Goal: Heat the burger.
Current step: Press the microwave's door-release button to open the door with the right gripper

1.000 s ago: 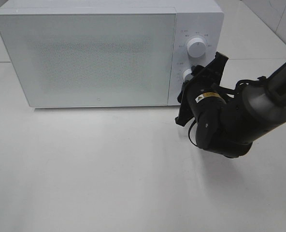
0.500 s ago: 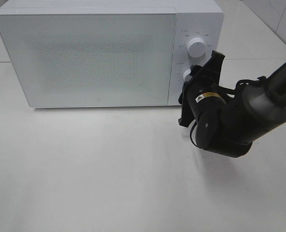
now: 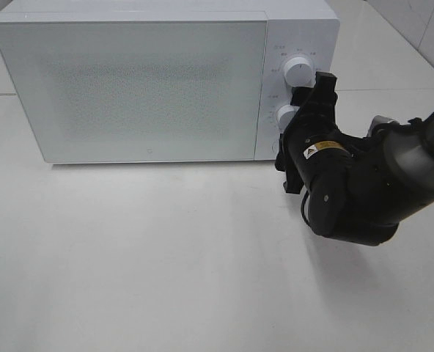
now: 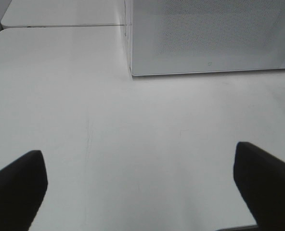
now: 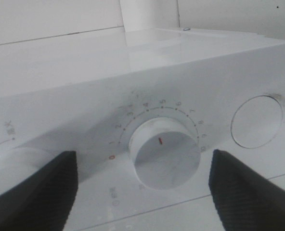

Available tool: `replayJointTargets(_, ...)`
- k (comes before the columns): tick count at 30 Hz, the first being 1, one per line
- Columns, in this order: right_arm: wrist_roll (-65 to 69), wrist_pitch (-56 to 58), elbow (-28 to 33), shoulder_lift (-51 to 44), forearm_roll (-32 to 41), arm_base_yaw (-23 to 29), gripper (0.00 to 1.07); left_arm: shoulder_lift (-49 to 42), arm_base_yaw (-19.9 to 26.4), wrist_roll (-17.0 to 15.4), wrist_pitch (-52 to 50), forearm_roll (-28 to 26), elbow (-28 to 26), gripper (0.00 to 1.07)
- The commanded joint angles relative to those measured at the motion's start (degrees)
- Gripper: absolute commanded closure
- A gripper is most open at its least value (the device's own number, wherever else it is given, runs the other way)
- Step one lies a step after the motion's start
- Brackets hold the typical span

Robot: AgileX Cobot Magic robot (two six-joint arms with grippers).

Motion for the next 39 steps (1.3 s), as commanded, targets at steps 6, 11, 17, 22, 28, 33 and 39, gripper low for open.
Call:
replayJointTargets(6, -5.39, 3.15, 4.87, -3.84, -9.11, -0.34, 0.32, -1.32, 0.29, 0.00, -0.46, -0.40, 0.17, 0.06)
replayJointTargets(11, -15.76, 12.09, 8.54, -8.02, -14.67, -0.34, 0.32, -1.32, 0.29, 0.00, -0.46, -0.40, 0.17, 0.06)
replayJointTargets(17, -29.16, 23.89, 10.08, -14.27, -18.16, -0.34, 0.32, -1.32, 0.29, 0.00, -0.46, -0.46, 0.17, 0.05)
replayJointTargets(22, -51.51, 42.06, 10.08, -22.80, -18.96, -0.40, 0.32, -1.32, 0.29, 0.00, -0.46, -0.46, 0.17, 0.05)
replayJointTargets(28, -62.91, 52.14, 9.85, -26.70, -18.91, -0.40, 0.32, -1.32, 0.29, 0.00, -0.46, -0.46, 0.17, 0.05)
replayJointTargets(33, -79.87, 72.31, 7.10, -31.57, -20.05, -0.40, 0.32, -1.32, 0.29, 0.00, -0.46, -0.46, 0.17, 0.05)
replayJointTargets(39, -87.32, 84.86, 5.67, -35.07, -22.00, -0.40, 0.32, -1.32, 0.29, 0.00, -0.46, -0.46, 0.17, 0.05)
